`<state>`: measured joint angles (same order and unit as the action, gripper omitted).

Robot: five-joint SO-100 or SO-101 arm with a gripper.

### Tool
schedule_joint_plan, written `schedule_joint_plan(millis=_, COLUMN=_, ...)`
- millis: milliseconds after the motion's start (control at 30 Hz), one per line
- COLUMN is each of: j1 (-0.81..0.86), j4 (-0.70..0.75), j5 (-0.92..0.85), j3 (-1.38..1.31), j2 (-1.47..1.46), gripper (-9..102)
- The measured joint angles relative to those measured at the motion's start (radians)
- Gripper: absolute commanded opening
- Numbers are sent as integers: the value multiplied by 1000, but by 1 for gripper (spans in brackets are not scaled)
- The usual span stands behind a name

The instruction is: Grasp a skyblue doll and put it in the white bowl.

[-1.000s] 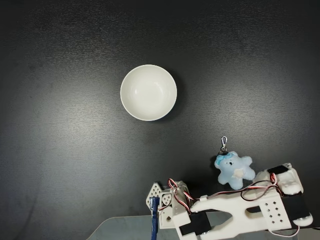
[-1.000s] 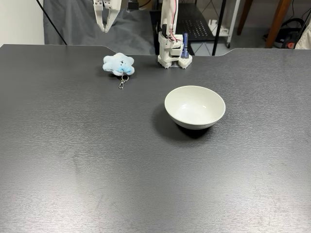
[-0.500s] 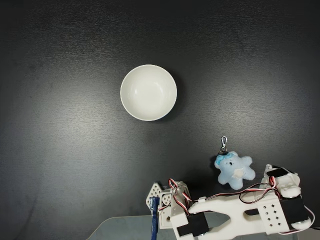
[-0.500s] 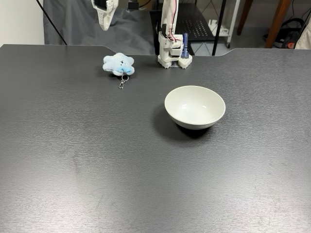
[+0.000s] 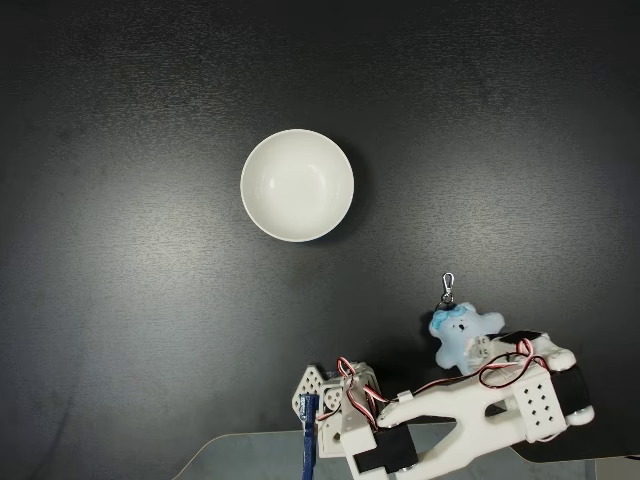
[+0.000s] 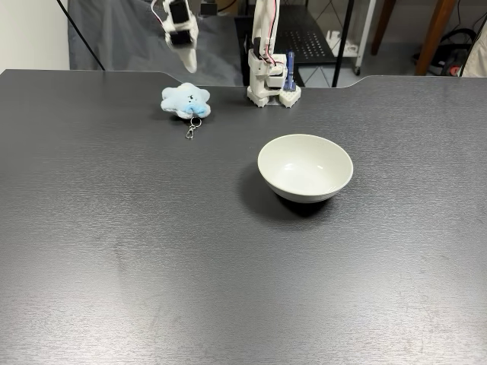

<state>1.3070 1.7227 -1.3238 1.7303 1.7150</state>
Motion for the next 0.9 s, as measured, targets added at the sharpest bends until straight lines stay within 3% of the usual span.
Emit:
schedule_joint_plan(millis=333, j1=0, j4=0, j5=-5, j3=127, j2=5, gripper=3)
schedule_joint_plan(millis=700, j1=0, j4=0, j5=-12, j3=31, j2=6, gripper=49)
schedule_joint_plan(millis=900, j1=0, j4=0, j5=-12, j3=-143, j2=6, gripper=54)
